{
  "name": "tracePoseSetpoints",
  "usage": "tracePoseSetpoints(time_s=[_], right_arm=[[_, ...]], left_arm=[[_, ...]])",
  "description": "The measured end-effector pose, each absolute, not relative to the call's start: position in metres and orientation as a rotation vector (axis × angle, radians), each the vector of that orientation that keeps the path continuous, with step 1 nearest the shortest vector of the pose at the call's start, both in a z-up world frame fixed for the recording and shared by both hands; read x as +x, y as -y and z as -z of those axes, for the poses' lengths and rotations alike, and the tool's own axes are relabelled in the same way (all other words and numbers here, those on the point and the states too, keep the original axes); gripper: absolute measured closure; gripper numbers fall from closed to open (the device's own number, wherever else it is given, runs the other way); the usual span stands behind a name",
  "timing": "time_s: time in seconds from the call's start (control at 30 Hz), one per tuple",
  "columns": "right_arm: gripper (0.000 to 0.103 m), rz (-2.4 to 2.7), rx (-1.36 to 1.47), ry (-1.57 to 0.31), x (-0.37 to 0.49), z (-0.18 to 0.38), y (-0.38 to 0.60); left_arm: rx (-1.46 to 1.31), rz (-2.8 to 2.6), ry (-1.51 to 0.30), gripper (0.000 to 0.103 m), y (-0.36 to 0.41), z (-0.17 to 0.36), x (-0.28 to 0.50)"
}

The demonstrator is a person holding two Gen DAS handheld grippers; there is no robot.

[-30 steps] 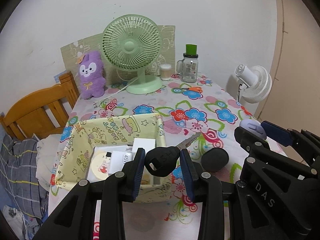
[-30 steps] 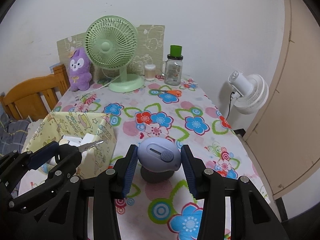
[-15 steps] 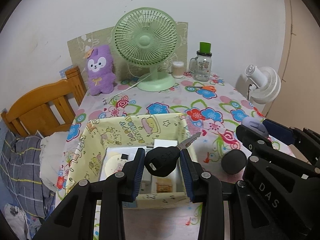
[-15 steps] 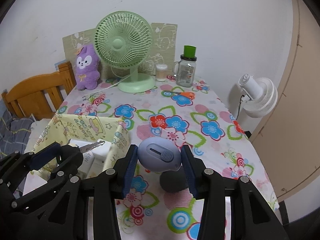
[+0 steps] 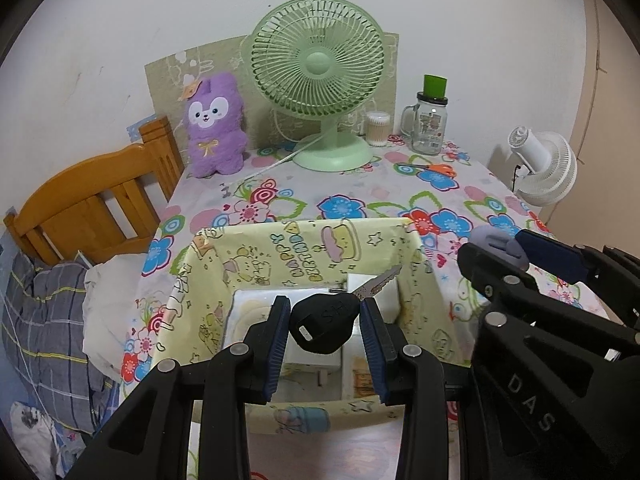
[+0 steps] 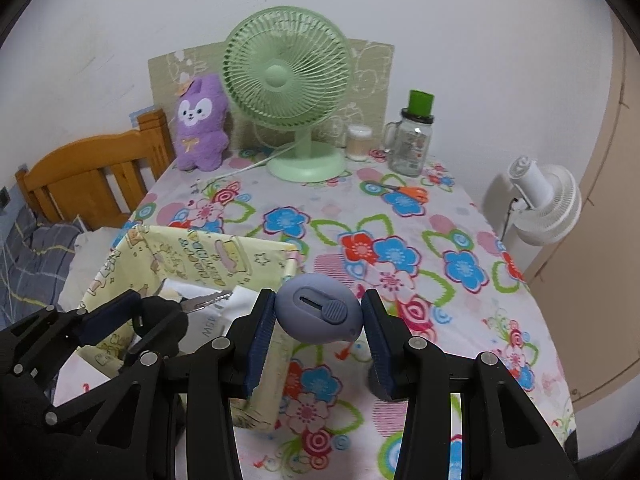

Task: Organize rigid objects
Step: 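Carry the key holder with the left gripper while the right carries the mouse over the box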

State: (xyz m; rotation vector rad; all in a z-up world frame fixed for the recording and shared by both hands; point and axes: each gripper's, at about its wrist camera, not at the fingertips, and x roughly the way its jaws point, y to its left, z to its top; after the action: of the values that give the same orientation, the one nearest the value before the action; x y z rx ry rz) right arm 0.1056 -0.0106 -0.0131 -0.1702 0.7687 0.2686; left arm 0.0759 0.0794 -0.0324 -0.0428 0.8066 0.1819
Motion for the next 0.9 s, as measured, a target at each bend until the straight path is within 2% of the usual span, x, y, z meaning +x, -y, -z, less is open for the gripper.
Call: tracePoseSetpoints(time_s=[0.9], right_arm=[[0.055, -0.361, -0.206, -0.877, 0.133, 0.049, -0.048]], left_arm=[[-0.056, -0.216, -0.898, 0.067, -0.124, 0.067, 0.099]])
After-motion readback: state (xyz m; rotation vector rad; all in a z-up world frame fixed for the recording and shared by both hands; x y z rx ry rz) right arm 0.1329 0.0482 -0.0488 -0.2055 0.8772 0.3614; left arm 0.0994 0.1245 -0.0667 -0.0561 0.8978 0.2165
